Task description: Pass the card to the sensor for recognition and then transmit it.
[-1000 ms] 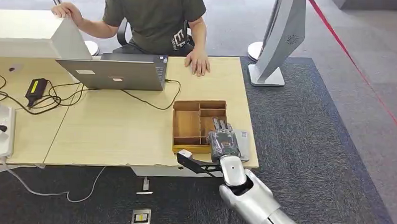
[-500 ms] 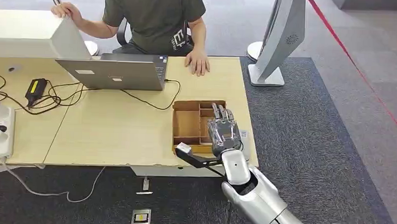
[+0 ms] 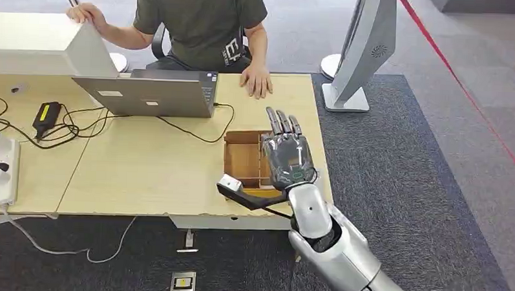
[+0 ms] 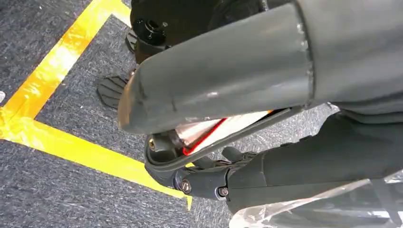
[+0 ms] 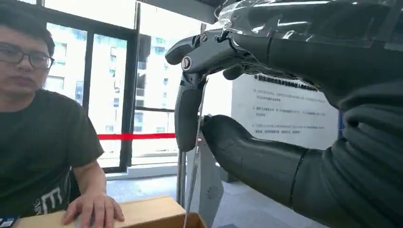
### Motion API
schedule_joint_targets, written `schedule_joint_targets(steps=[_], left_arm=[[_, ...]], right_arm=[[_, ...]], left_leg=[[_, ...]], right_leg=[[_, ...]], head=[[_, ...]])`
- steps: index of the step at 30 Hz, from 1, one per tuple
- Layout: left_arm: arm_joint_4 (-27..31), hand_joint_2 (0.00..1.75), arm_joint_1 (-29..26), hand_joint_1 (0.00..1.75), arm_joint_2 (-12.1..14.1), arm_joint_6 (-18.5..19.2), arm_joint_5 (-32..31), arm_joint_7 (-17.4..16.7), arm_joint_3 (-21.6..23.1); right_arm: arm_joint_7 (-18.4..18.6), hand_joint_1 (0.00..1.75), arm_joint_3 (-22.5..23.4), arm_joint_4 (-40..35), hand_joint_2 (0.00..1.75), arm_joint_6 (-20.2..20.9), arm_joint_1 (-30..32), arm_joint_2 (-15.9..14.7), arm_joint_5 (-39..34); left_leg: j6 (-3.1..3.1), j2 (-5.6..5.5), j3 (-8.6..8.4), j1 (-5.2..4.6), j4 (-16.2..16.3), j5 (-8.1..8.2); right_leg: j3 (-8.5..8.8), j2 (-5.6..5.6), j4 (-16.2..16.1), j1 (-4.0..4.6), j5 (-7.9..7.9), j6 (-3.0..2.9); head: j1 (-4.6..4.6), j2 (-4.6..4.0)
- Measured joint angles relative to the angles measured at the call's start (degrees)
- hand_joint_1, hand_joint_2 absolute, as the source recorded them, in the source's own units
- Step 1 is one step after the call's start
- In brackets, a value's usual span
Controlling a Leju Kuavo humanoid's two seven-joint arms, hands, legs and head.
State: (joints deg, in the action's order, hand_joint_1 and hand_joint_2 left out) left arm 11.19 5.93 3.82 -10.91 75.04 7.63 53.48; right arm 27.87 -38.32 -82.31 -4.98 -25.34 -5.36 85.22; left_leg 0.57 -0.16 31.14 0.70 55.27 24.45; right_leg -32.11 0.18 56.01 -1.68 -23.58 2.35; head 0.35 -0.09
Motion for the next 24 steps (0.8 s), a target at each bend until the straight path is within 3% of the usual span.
schedule_joint_targets(steps=[7, 12, 18, 24], left_arm=[[0.0, 0.0, 0.02, 0.0, 0.02, 0.61, -1.16, 0.66, 0.0], [0.0, 0.0, 0.09, 0.0, 0.02, 0.74, -2.03, 0.72, 0.07], [0.0, 0.0, 0.09, 0.0, 0.26, 2.12, -2.89, -0.92, 0.2], [0.0, 0.0, 0.11, 0.0, 0.55, 2.71, -2.49, -0.37, 0.22]], right_arm=[[-2.4, 1.75, -0.07, -3.37, 1.75, -1.79, -0.04, -0.35, 0.88], [-4.57, 1.75, -0.63, -3.78, 1.75, -0.26, -2.98, 0.26, -6.21], [-1.29, 1.75, -2.62, -2.8, 1.75, 7.35, -11.52, 1.33, -10.86], [0.61, 1.75, -5.46, 1.41, 1.75, 9.46, -18.21, 2.8, -10.57]], left_leg=[[0.0, 0.0, 0.01, 0.0, 0.0, 0.0], [0.0, 0.0, 0.04, 0.0, 0.0, -0.01], [0.01, 0.0, 0.05, 0.0, 0.0, -0.06], [0.0, -0.01, 0.11, 0.01, -0.01, -0.06]], right_leg=[[0.01, 0.0, 0.01, 0.0, 0.0, 0.0], [-0.01, 0.0, 0.02, 0.0, 0.0, 0.0], [-0.01, 0.0, 0.04, 0.0, 0.02, 0.0], [-0.04, -0.01, 0.06, 0.01, 0.01, 0.0]], head=[[0.0, 0.0], [-0.02, 0.02], [0.0, 0.0], [0.0, 0.0]])
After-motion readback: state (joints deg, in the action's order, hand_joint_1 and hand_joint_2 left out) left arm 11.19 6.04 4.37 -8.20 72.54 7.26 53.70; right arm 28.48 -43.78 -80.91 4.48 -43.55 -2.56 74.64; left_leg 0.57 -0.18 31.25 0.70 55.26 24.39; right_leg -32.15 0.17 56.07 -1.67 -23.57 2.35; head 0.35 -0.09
